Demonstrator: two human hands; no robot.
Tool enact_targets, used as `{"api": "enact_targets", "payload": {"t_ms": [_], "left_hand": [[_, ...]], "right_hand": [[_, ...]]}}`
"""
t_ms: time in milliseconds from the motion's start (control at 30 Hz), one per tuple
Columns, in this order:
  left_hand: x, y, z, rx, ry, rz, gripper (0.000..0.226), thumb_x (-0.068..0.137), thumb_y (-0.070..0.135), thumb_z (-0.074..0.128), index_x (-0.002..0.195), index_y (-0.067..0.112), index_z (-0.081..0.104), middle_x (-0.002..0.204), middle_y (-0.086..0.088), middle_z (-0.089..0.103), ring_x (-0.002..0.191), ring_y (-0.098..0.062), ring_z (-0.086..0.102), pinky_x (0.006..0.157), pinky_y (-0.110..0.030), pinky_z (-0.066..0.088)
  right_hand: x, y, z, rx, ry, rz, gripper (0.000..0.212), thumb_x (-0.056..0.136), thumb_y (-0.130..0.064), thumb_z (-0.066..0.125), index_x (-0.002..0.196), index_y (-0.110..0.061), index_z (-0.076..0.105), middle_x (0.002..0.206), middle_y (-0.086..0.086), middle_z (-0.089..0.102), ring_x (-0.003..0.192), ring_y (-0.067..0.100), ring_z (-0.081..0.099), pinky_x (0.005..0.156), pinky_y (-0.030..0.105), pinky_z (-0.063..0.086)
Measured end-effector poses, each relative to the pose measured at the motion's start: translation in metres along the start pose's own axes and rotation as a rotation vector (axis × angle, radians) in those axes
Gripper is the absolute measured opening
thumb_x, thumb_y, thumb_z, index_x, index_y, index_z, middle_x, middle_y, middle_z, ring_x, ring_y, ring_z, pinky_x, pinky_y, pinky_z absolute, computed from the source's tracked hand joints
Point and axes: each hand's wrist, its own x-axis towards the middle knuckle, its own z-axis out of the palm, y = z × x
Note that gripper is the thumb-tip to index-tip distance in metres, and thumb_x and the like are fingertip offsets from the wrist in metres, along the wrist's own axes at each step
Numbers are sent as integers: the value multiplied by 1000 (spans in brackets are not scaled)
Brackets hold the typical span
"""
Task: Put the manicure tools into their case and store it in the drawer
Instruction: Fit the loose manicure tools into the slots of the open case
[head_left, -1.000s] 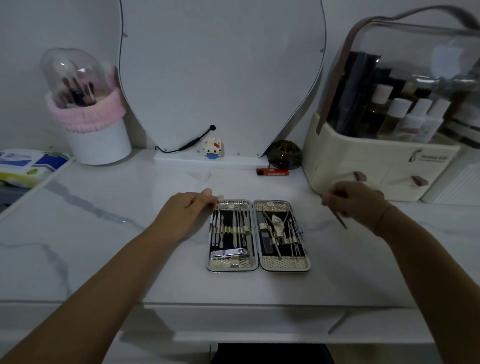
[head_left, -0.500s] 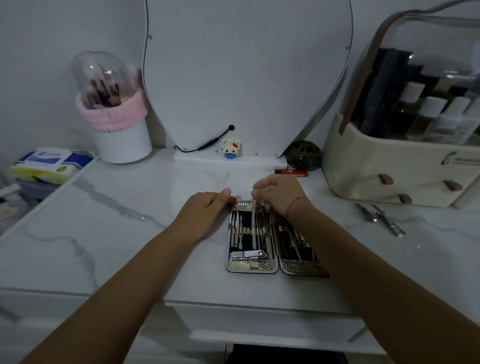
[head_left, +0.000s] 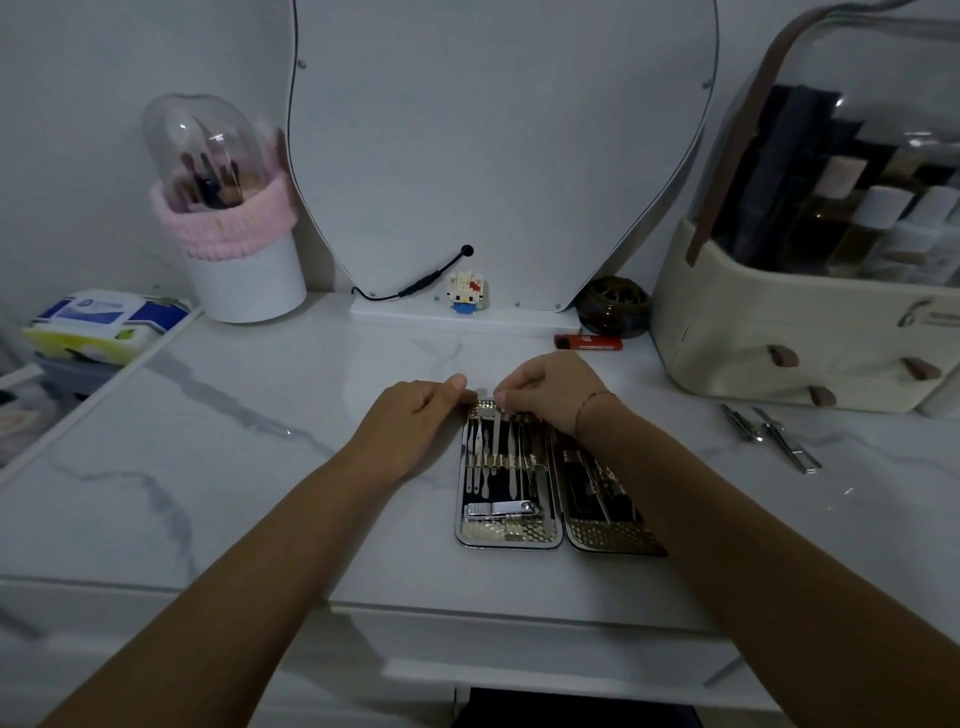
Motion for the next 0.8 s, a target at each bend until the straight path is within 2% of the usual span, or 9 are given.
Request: {"api": "enact_targets", "payload": {"t_ms": [100,200,233,400,500,567,633,733,800], "left_hand": [[-1,-1,0,-15,-3,-3,46,95,48,33,111,25,69,116,3,67,104,-6,57,81,-8,35],[-1,-1,0,-8,-5,6,45,96,47,32,111,26,69,115,3,68,106,-9,59,84,-14,38],[-1,-1,0,-5,-7,6,45,96,47,32,111,26,69,115,4,68,106,-9,59,85,-17,39],[-1,0,-1,-10,-10,-2,44,96,47,33,111,26,69,117,2,67,109,-11,59,92,-24,39],[-1,0,-1,-2,6,-5,42,96,45,34,110,26,69,116,2,68,105,-10,58,85,-20,38],[-1,-1,-1,0,6,-5,42,96,45,34,110,26,69,116,3,67,106,-9,57,85,-20,37],[0,-1,-1,-11,-1,-9,43,96,46,34,110,27,69,116,6,66,107,-6,55,86,-19,35],[-1,-2,0,-43,11,-13,42,95,48,35,106,28,70,114,6,67,108,-6,55,87,-20,36],[-1,-1,1,-49,26,-16,41,95,46,36,104,27,71,114,3,67,107,-7,55,86,-19,36]], "right_hand": [[-1,1,0,-51,-19,-16,14,77,-26,69,80,-14,75,82,4,72,82,17,63,77,30,53],[-5,-1,-1,-103,-64,-18,22,81,-36,64,78,-18,75,67,0,62,67,13,52,60,23,43],[-5,-1,-1,-116,-80,-18,23,82,-38,62,77,-19,75,67,-1,61,67,11,50,60,23,40],[-7,0,0,-127,-100,-36,23,83,-39,60,78,-23,76,83,-1,68,85,15,56,74,25,43],[-15,1,-12,-46,7,-124,19,85,-24,60,91,-13,75,94,4,72,87,11,62,80,20,49],[-25,9,-31,-107,108,-182,20,86,-20,59,93,-7,72,95,8,73,82,11,65,77,13,49],[-37,26,-57,-162,216,-122,22,84,-23,62,91,-4,71,87,7,72,76,16,65,72,14,49],[-55,63,-102,-250,381,37,20,82,-22,66,95,-8,72,80,-2,66,73,10,57,73,22,43],[-66,85,-128,-279,468,117,18,81,-19,67,91,-6,73,69,-3,68,61,6,56,62,15,41]]}}
